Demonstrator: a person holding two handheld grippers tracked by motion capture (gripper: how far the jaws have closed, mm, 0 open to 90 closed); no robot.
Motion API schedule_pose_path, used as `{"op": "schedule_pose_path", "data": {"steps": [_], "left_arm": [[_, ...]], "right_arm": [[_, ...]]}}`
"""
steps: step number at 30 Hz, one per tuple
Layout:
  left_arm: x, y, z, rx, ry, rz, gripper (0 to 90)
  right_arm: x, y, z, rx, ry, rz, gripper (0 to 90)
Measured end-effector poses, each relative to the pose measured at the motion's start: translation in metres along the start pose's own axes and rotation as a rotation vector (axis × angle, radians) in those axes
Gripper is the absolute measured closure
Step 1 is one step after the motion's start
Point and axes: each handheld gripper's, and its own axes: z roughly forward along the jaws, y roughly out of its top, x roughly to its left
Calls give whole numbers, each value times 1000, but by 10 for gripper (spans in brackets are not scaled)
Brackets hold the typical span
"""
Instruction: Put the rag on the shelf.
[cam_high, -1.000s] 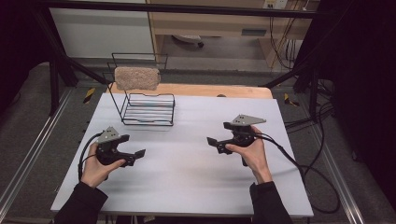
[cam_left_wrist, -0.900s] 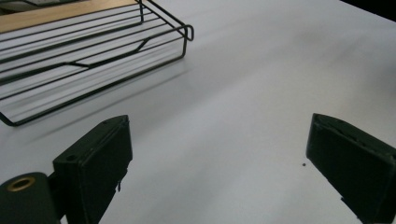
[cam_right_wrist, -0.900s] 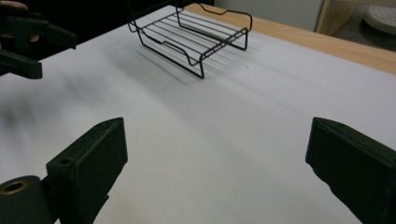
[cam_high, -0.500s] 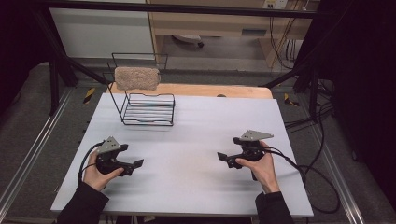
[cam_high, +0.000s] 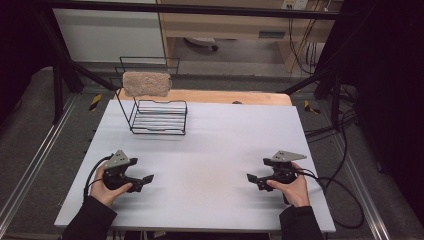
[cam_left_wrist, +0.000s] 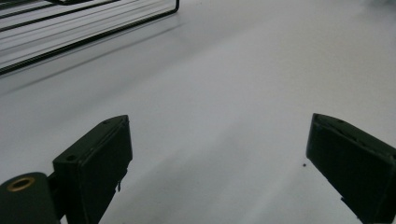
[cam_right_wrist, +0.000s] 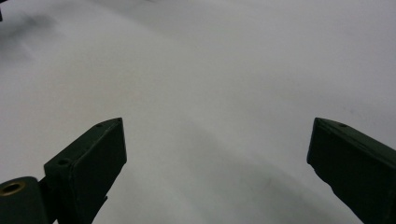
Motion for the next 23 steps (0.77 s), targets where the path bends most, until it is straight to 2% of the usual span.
{"op": "schedule_pose_path", "data": {"steps": [11, 23], "left_arm": [[0, -2, 0, 3, -3, 3, 71], [0, -4, 2, 17, -2, 3, 70]], "right_arm": [[-13, -15, -14, 2, -25, 51, 45], [-13, -16, -13, 25, -27, 36, 36]]}}
